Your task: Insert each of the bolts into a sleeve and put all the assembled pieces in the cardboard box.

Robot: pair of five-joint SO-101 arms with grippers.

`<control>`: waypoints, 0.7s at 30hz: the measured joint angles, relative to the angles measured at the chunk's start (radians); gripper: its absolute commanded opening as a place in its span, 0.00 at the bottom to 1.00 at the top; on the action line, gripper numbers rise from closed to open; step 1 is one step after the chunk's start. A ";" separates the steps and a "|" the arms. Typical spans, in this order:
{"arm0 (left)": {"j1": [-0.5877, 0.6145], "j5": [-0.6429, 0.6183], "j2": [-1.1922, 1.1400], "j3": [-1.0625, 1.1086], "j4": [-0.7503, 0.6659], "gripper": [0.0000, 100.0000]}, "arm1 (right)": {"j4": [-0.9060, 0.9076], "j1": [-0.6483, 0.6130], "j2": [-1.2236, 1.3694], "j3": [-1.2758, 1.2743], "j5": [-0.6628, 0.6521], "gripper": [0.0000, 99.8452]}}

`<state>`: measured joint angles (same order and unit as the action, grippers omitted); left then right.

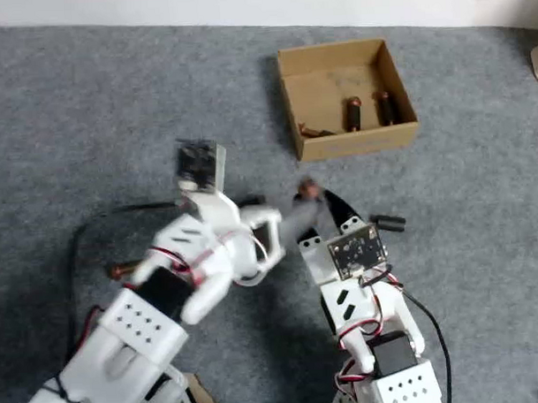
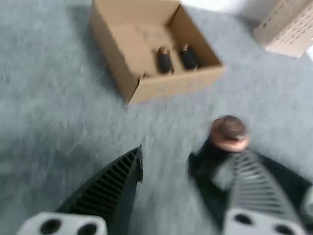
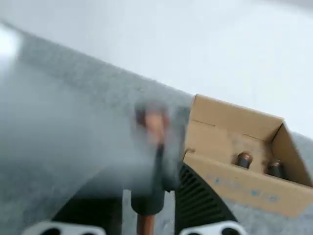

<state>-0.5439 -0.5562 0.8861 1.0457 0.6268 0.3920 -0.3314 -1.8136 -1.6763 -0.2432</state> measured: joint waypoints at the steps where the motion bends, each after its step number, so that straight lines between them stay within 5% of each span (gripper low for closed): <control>1: 0.000 -0.002 -0.005 0.002 0.017 0.41 | 0.021 0.000 0.002 0.000 0.000 0.00; 7: 0.051 -0.068 -0.005 0.003 0.046 0.34 | 0.077 0.012 -0.003 0.000 0.023 0.00; 21: 0.213 -0.167 -0.005 0.003 0.130 0.34 | 0.253 0.097 -0.003 0.000 0.080 0.00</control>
<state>-0.3307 -0.7234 0.8815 1.0487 0.7572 0.6452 -0.2348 -1.8167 -1.6763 -0.1634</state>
